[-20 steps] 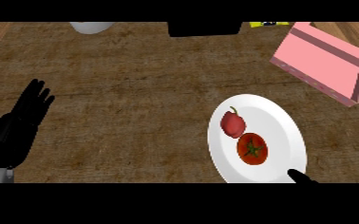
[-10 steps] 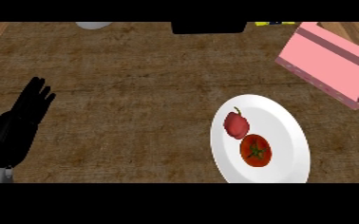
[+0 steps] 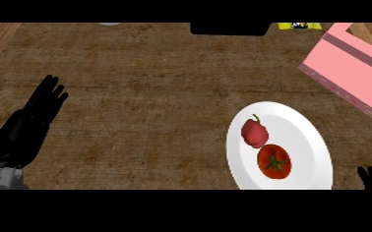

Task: Pick the tomato from the plate and place it in the cardboard box

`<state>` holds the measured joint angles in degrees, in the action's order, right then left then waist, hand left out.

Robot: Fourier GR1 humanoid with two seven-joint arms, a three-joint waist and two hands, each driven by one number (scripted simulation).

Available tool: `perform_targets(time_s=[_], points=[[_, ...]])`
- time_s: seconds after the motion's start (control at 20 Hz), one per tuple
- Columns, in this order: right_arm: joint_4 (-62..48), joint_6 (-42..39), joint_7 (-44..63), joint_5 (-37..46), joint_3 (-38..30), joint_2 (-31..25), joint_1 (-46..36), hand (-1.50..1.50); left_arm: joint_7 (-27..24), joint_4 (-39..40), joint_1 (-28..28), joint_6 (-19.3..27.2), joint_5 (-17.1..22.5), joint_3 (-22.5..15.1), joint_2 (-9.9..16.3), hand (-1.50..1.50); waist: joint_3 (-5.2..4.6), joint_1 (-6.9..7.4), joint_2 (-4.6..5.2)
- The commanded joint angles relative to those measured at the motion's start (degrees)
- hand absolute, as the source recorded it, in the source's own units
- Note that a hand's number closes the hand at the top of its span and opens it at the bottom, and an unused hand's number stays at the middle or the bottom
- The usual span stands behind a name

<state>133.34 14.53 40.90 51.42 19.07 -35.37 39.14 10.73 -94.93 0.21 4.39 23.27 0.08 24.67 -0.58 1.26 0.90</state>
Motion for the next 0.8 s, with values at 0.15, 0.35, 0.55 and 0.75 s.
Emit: perform_targets(time_s=[0.15, 0.35, 0.55, 0.75], points=[[5.6, -16.8, 23.2, 11.5, 12.1, 6.8, -12.5, -1.5, 0.9, 1.3, -3.0, 0.7, -0.6, -0.6, -1.4, 0.0, 0.25, 0.33, -0.47], [5.6, -26.4, 32.5, 12.2, 16.8, 11.4, -22.1, -1.5, -0.5, 3.9, -1.9, -1.6, 0.2, 1.2, -0.8, 0.0, 0.34, -0.12, -0.76], [-0.6, -30.6, 34.1, 13.7, 19.1, 18.3, -29.6, -1.5, -0.2, 1.1, 0.3, -1.5, -0.8, 1.9, -0.9, 0.0, 0.48, -0.5, -0.9], [-2.2, -34.6, 33.1, 14.4, 18.3, 22.4, -33.6, -1.5, 2.1, 0.5, -1.3, -0.5, -1.6, 2.2, -1.1, 0.0, 0.51, -0.77, -0.9]])
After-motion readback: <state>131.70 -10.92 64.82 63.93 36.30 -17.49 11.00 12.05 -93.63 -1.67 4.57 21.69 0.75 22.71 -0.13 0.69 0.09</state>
